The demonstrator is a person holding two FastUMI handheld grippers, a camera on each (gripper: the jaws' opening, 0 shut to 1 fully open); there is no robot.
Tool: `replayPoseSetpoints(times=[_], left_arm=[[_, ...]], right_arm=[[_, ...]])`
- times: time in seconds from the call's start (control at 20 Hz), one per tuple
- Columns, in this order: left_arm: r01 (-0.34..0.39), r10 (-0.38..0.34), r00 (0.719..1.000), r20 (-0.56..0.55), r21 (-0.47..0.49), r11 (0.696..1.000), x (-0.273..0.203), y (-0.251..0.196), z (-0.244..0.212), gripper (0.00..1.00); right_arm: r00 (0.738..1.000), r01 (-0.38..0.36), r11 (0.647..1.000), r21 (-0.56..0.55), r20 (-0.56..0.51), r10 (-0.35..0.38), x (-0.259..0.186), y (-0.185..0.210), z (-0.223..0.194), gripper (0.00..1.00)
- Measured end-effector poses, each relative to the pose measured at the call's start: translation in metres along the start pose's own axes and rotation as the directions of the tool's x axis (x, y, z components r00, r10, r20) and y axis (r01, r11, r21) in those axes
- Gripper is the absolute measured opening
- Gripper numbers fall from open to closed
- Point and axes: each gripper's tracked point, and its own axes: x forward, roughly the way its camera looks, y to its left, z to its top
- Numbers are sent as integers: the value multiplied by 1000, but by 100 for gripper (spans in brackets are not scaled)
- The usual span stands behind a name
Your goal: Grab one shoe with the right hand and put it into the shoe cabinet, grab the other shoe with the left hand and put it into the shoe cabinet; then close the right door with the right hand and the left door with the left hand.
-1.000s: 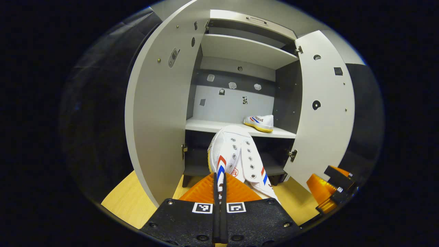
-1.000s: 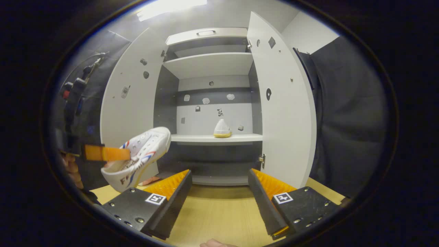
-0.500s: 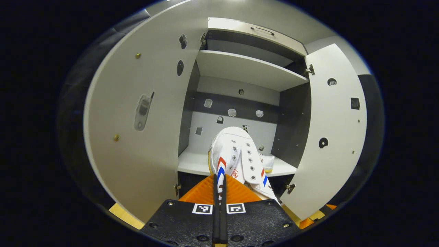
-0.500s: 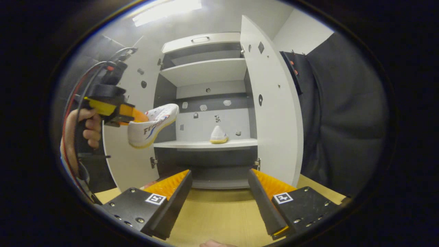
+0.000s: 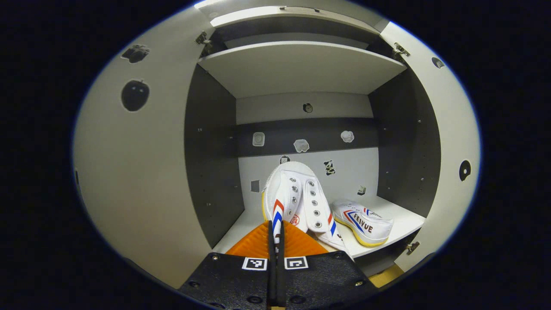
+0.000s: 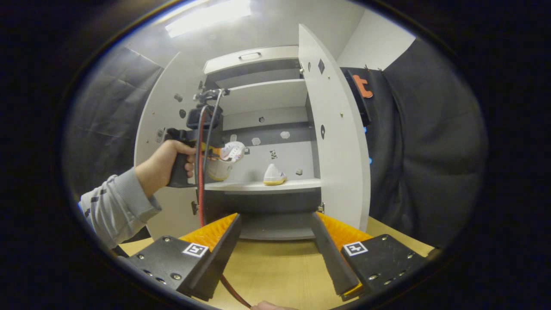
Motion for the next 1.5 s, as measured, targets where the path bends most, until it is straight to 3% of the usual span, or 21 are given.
replayPoseSetpoints(times=[0.1, 0.25, 0.55, 0.8, 0.85, 0.95, 1.0, 1.15, 1.4, 1.5], left_arm=[[-2, 2, 998, -66, -2, 1000, 25, -1, -13, 0], [27, -70, 983, -169, -247, 969, 42, -8, -23, 0], [-1, -48, 964, -262, -184, 983, 34, 7, -23, 0], [-31, -38, 942, -334, -198, 980, 49, -1, -44, 2], [-12, -59, 941, -333, -208, 978, 48, -5, -42, 7], [22, -72, 961, -266, -187, 982, 44, -8, -17, 27], [35, -74, 969, -237, -166, 986, 39, -11, -4, 44], [-17, 2, 989, -148, -103, 994, 13, -1, 38, 94], [38, -40, 999, -21, -94, 995, -64, -4, 94, 96], [91, -89, 996, 19, -90, 992, -104, -5, 110, 96]], right_arm=[[1000, 9, 1000, 0, 2, -9, -1, -5, 0, 98], [1000, -5, 1000, 4, 0, 5, 0, -3, -1, 98], [1000, -4, 1000, -10, -8, 4, 0, -4, -6, 98], [1000, 21, 999, -29, -6, -21, -5, -11, -3, 99], [1000, 30, 999, -34, 0, -30, -8, -15, 0, 99], [999, 34, 999, -33, 0, -34, -13, -19, 3, 98], [1000, 24, 999, -24, -14, -25, -16, -20, 3, 98], [999, 0, 1000, -14, -41, 0, -29, -27, 2, 99], [995, 96, 991, -93, -29, -99, -41, -59, 11, 99], [991, 128, 985, -113, -26, -132, -49, -68, 14, 98]])
